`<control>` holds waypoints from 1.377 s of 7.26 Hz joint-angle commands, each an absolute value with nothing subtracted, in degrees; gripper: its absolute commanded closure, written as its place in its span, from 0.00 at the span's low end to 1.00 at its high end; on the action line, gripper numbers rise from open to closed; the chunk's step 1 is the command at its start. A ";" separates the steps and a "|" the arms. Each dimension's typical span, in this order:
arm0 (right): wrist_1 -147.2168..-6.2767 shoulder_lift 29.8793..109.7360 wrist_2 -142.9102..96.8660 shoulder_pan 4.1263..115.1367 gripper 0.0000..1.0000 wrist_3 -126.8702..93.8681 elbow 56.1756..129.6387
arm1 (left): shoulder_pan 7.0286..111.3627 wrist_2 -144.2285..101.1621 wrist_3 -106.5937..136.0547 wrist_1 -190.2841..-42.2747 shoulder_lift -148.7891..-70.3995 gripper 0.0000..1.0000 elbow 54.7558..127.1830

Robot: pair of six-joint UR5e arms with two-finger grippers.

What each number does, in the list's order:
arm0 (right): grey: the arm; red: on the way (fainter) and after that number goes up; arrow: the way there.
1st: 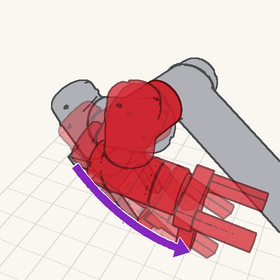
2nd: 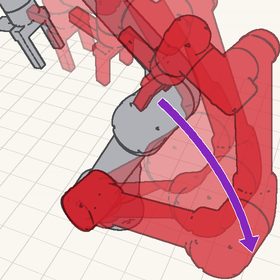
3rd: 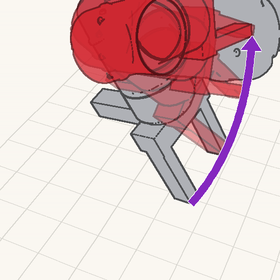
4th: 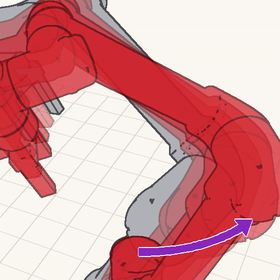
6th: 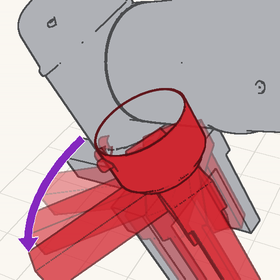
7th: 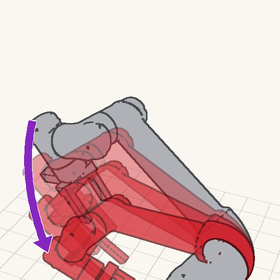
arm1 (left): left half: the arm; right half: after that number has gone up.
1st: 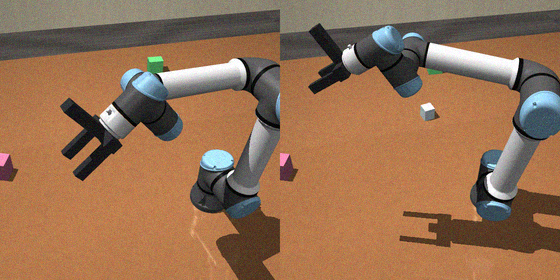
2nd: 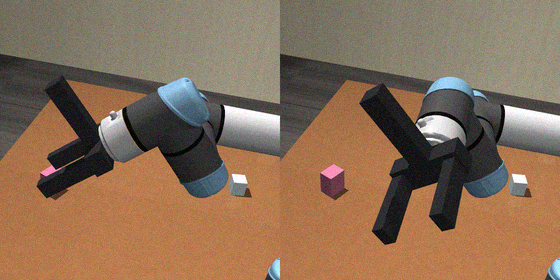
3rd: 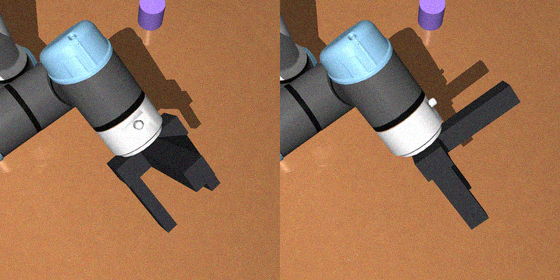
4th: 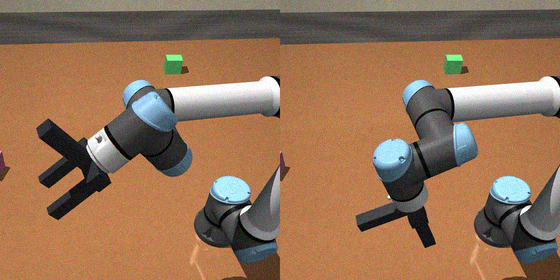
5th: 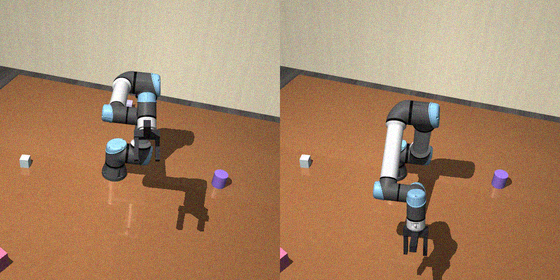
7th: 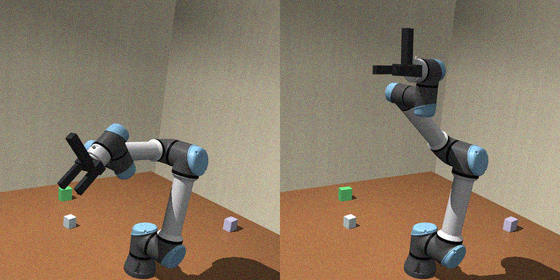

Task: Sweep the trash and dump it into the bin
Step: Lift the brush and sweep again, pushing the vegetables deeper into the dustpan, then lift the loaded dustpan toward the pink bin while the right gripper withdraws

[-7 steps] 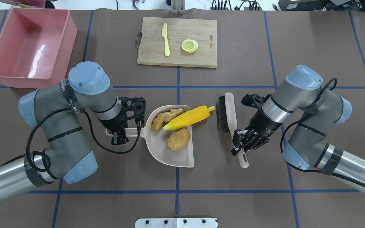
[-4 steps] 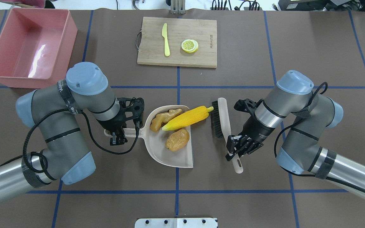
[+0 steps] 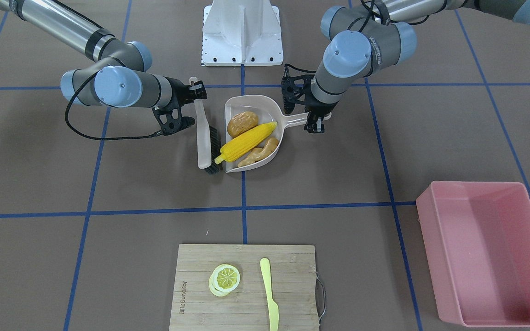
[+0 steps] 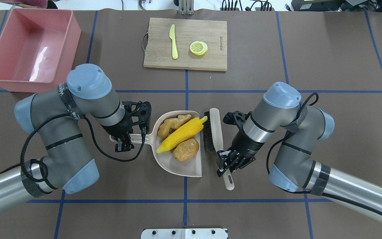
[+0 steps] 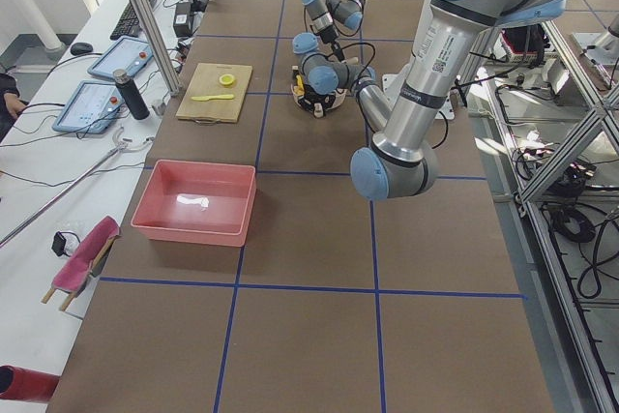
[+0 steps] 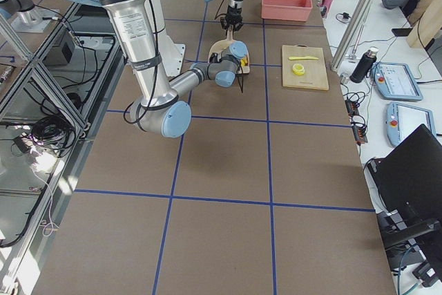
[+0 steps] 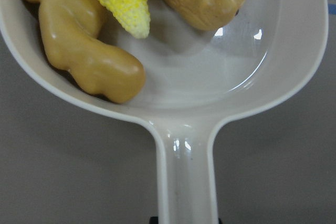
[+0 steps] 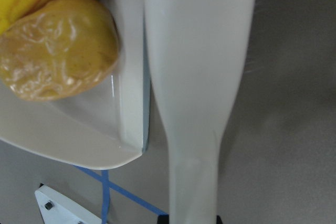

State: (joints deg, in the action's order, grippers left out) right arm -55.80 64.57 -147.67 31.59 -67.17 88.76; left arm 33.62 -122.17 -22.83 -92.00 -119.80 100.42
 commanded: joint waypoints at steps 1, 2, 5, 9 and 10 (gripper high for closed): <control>-56.69 63.89 -147.48 31.38 1.00 -67.76 89.03 | 34.27 -122.17 -22.68 -94.04 -119.79 1.00 100.55; -56.78 64.07 -147.74 31.64 1.00 -67.76 89.21 | 34.36 -122.08 -22.59 -95.17 -119.79 1.00 100.46; -56.87 66.09 -149.76 36.37 1.00 -67.76 89.65 | 35.51 -122.17 -22.50 -97.90 -119.10 1.00 100.72; -67.70 67.32 -152.31 45.06 1.00 -67.85 94.63 | 35.86 -122.17 -16.56 -107.09 -117.35 1.00 100.81; -73.68 67.41 -152.05 48.05 1.00 -67.85 97.18 | 35.95 -122.17 -13.39 -111.14 -116.73 1.00 100.81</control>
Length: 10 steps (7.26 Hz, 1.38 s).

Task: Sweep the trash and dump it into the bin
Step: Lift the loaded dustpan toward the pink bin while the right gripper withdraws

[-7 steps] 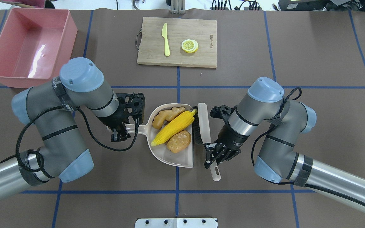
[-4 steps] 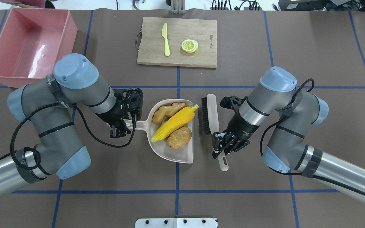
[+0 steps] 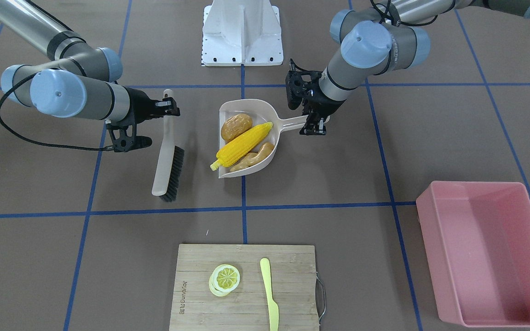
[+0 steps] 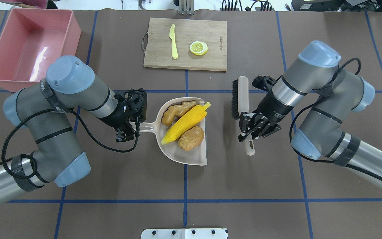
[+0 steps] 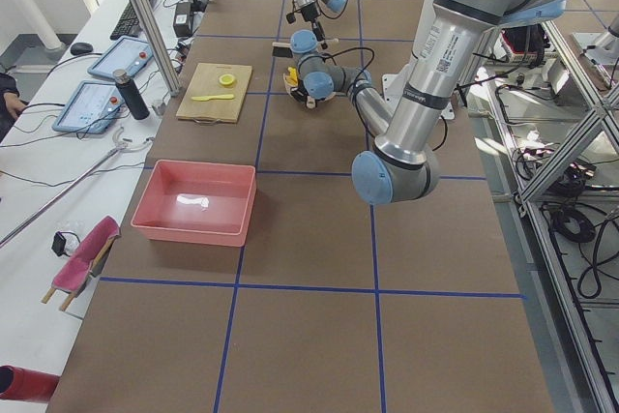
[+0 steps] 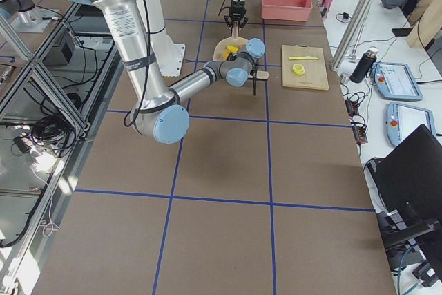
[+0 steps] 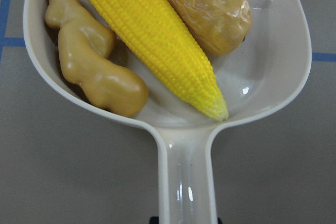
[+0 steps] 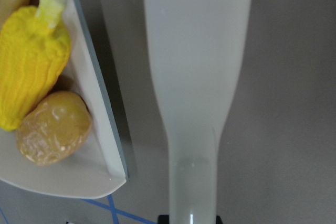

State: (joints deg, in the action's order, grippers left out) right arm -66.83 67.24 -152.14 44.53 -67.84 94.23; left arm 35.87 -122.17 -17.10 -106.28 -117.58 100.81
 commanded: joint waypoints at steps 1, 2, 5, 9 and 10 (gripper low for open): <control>-76.44 67.93 -151.70 51.12 1.00 -67.85 98.34 | 35.95 -122.17 -9.53 -115.01 -116.37 1.00 100.81; -77.16 70.64 -151.53 55.33 1.00 -67.50 99.22 | 35.95 -122.17 -4.45 -119.75 -116.02 1.00 100.72; -76.99 79.16 -151.00 64.05 1.00 -48.42 99.23 | 40.23 -122.08 2.72 -125.07 -114.88 1.00 103.34; -78.91 86.74 -143.90 66.62 1.00 -27.46 99.40 | 56.81 -126.36 2.20 -121.14 -107.86 1.00 112.39; -82.67 87.71 -141.01 67.40 1.00 -20.46 101.06 | 59.82 -129.34 1.94 -119.29 -106.36 1.00 113.11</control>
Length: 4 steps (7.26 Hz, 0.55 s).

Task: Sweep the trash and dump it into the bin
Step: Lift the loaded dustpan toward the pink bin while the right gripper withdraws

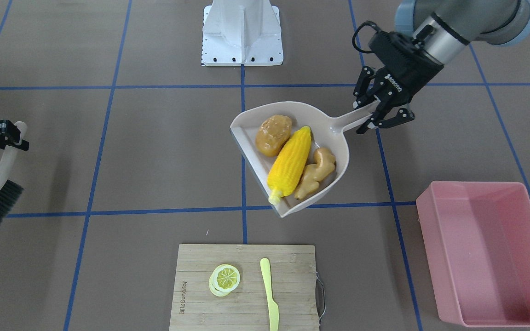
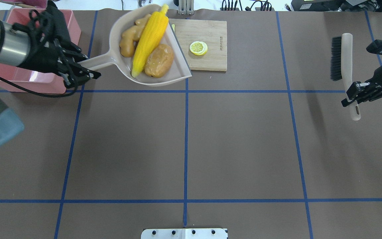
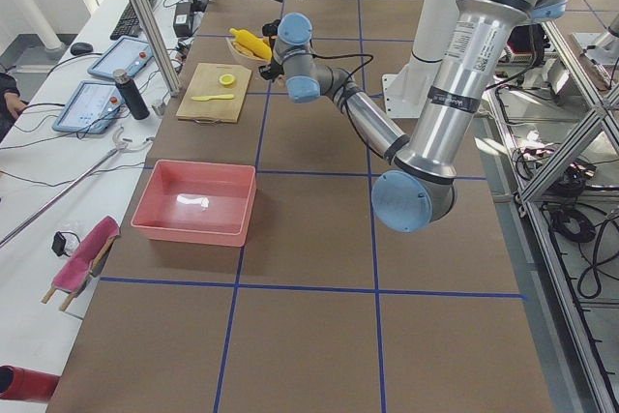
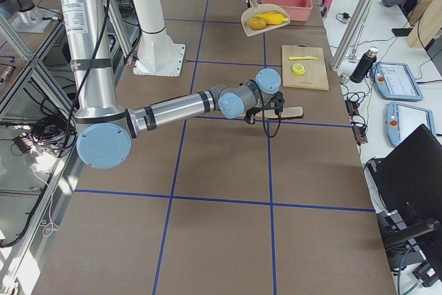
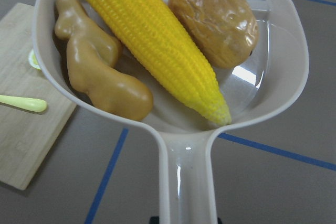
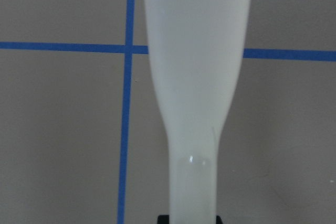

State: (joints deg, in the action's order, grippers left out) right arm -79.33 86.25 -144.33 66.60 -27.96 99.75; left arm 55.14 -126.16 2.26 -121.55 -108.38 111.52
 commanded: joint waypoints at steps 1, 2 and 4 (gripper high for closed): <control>-91.23 87.45 -137.50 68.72 1.00 -11.52 103.68 | 66.38 -134.68 0.72 -119.79 -102.17 1.00 112.85; -102.37 87.10 -134.33 68.90 1.00 -4.73 106.76 | 69.32 -138.48 0.79 -119.71 -101.69 1.00 112.59; -112.82 86.92 -132.10 68.21 1.00 -2.11 107.41 | 72.76 -138.96 0.79 -118.05 -101.60 1.00 112.59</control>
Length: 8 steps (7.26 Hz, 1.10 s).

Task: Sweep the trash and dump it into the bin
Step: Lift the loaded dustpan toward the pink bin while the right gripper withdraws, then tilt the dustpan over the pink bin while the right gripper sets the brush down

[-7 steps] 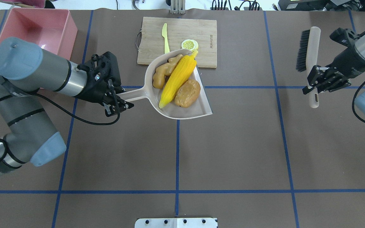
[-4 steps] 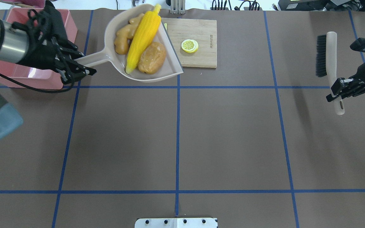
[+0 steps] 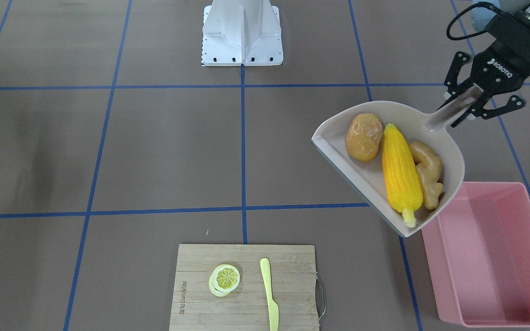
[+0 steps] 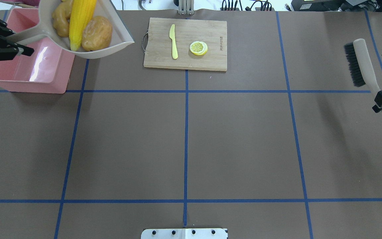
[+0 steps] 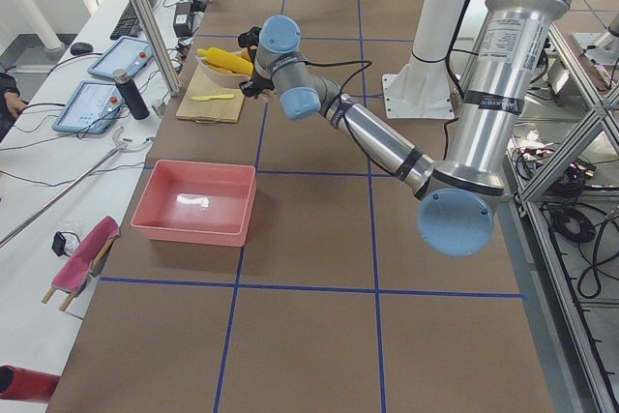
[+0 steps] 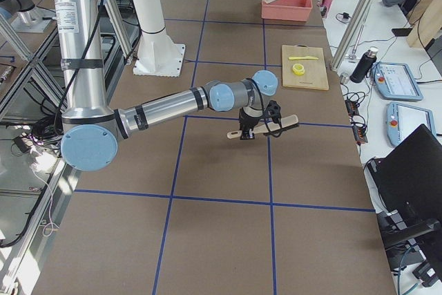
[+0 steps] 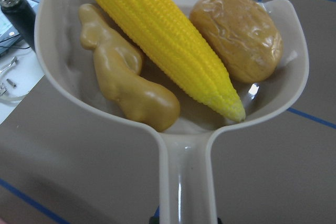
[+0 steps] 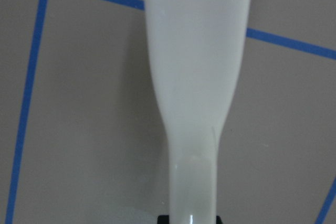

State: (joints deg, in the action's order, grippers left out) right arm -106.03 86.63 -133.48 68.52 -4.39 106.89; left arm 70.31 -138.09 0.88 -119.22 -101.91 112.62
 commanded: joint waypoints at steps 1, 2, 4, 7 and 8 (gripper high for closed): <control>-115.11 87.62 -133.06 67.77 1.00 -3.07 106.79 | 73.56 -138.69 0.79 -116.38 -101.34 1.00 112.76; -116.01 87.45 -135.68 67.07 1.00 -4.47 104.44 | 74.61 -138.87 0.88 -114.63 -101.25 1.00 112.76; -115.31 86.84 -139.48 64.53 1.00 -10.44 101.87 | 77.15 -140.96 1.84 -114.52 -99.42 1.00 112.76; -115.31 83.14 -139.48 60.92 1.00 -9.76 97.21 | 82.96 -143.61 2.20 -114.52 -94.67 1.00 112.76; -115.31 83.14 -139.22 59.95 1.00 -9.49 96.42 | 83.06 -143.44 2.46 -113.04 -94.66 1.00 112.76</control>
